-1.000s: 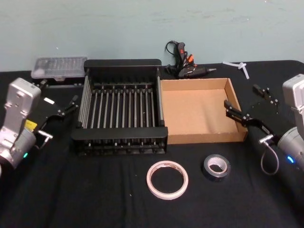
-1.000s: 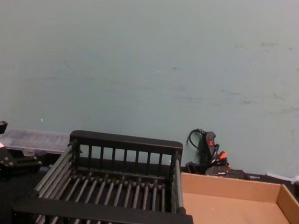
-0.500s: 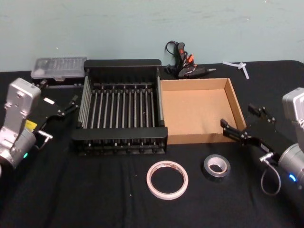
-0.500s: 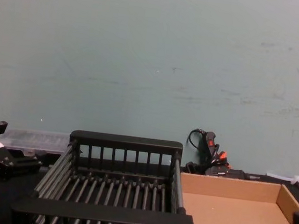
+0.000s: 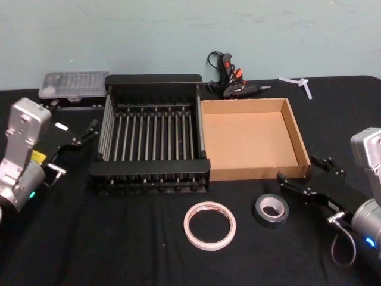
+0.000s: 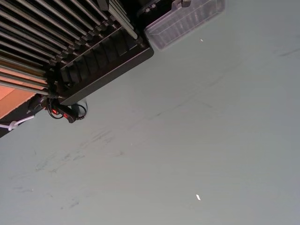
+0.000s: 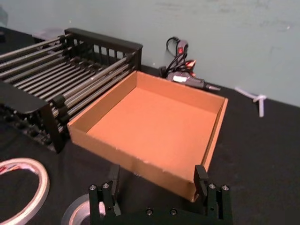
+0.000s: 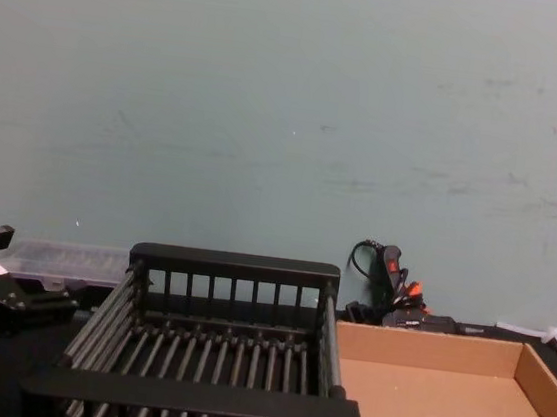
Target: Pick up the white tape and place it into the black box , Pick up the silver tape and place it into the brown box.
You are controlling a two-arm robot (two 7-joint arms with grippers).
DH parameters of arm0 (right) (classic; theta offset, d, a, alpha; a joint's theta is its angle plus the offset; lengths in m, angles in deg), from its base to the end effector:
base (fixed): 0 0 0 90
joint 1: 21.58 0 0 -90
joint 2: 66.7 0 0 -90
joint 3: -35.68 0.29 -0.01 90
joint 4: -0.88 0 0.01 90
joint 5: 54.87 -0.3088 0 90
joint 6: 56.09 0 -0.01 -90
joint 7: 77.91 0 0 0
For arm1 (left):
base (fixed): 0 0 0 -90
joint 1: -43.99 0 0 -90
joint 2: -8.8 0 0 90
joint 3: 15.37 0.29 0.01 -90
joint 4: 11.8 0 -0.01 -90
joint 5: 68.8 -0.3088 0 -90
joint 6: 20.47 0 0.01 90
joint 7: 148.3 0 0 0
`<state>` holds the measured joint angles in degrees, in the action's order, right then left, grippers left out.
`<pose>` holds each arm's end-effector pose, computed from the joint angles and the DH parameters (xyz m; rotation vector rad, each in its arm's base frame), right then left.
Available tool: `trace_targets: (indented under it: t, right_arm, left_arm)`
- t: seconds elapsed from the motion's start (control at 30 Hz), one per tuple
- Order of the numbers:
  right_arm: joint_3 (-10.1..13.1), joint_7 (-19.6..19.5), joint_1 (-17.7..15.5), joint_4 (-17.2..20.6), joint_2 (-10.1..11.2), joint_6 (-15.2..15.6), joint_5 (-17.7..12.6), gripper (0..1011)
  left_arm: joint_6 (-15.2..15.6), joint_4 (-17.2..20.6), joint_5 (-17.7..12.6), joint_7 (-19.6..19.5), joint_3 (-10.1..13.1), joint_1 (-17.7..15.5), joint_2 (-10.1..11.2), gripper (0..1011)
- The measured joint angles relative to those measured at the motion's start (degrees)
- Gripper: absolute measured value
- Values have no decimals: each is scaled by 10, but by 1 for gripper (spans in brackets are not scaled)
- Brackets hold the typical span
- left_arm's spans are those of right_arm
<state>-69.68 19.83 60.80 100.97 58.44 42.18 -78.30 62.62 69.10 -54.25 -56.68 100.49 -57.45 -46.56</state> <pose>0.2780 -0.0702 -0.2900 -0.3173 0.0742 -1.1048 0.3581 0.0827 -0.3022 0.3042 -0.2851 1.2480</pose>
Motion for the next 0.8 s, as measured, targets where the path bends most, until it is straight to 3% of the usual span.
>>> trace_targets:
  t: [0.37,0.8]
  right_arm:
    - [0,15,-8,12,-3,49,8,1002]
    - [3,28,-7,9,-16,84,19,1002]
  left_arm:
    - [0,0,0,0,0,0,0,1001]
    - [0,0,0,0,0,0,0,1001]
